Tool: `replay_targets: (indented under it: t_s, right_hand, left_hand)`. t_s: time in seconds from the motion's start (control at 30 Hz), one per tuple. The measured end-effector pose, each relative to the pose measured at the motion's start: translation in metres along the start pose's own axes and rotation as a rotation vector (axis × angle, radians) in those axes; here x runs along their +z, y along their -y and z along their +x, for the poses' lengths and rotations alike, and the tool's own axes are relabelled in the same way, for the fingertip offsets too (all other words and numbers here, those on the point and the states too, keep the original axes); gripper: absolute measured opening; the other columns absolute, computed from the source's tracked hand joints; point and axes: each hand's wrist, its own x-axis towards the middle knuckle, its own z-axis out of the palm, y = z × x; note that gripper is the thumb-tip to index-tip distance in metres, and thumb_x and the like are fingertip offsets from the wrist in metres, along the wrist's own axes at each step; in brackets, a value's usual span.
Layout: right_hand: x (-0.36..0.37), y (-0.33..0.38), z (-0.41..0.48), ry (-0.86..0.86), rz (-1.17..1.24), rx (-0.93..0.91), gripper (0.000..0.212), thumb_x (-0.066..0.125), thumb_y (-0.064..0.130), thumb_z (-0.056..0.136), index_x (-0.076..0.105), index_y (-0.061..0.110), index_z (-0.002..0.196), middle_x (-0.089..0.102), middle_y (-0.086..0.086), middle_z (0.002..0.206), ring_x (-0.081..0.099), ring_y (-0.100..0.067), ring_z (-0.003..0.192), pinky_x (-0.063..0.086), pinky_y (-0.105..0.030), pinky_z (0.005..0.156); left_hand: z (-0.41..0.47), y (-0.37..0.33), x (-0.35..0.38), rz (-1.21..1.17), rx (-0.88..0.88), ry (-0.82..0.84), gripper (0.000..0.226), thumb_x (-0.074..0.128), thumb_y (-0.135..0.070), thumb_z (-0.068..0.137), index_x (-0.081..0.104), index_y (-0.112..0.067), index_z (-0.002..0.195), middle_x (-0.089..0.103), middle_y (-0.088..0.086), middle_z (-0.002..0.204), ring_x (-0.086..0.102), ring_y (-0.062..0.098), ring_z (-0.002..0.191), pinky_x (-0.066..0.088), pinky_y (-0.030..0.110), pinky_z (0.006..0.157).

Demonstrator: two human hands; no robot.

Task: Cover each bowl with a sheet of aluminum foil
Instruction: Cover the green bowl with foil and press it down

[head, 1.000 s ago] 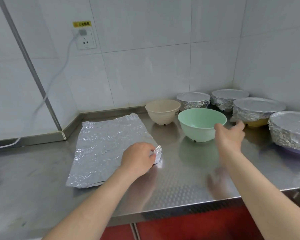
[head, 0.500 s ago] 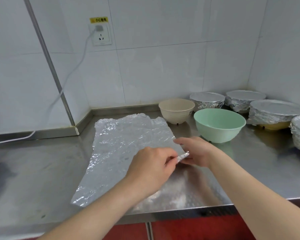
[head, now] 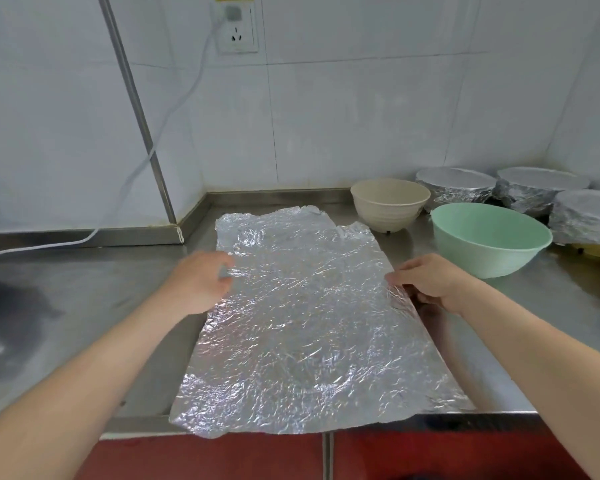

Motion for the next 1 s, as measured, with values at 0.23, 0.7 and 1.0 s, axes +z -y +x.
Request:
replay_targets:
  t_s: [0.23,0.7,1.0]
  right_hand:
    - [0.002,0.002,0.007,0.0,-0.015,0.035,0.018,0.076,0.013,0.082,0.066,0.003,0.07,0.053,-0.004,0.053,0.04,-0.011,0.045,0.034,-0.014,0.037]
    - [-0.009,0.007,-0.003,0.217,-0.039,-0.036,0.018,0.076,0.014,0.081,0.063,0.007,0.069,0.063,-0.009,0.064,0.041,-0.022,0.057,0.029,-0.029,0.051]
    - [-0.018,0.002,-0.018,0.315,0.126,-0.028,0.026,0.068,0.007,0.085,0.062,0.008,0.059,0.058,-0.005,0.054,0.047,-0.011,0.045,0.034,-0.022,0.047]
  left_hand:
    - [0.014,0.014,0.022,-0.536,-0.168,-0.057,0.027,0.067,-0.007,0.083,0.064,-0.012,0.109,0.068,0.01,0.072,0.05,0.016,0.051,0.038,0.024,0.052]
    - [0.003,0.017,0.007,-0.737,-0.048,0.088,0.018,0.079,-0.013,0.078,0.077,-0.027,0.089,0.067,-0.012,0.105,0.059,0.006,0.094,0.042,0.021,0.082]
    - [-0.013,0.015,0.013,-1.156,-0.046,-0.039,0.027,0.075,-0.017,0.073,0.074,-0.033,0.095,0.067,0.0,0.115,0.063,0.012,0.099,0.046,0.026,0.099]
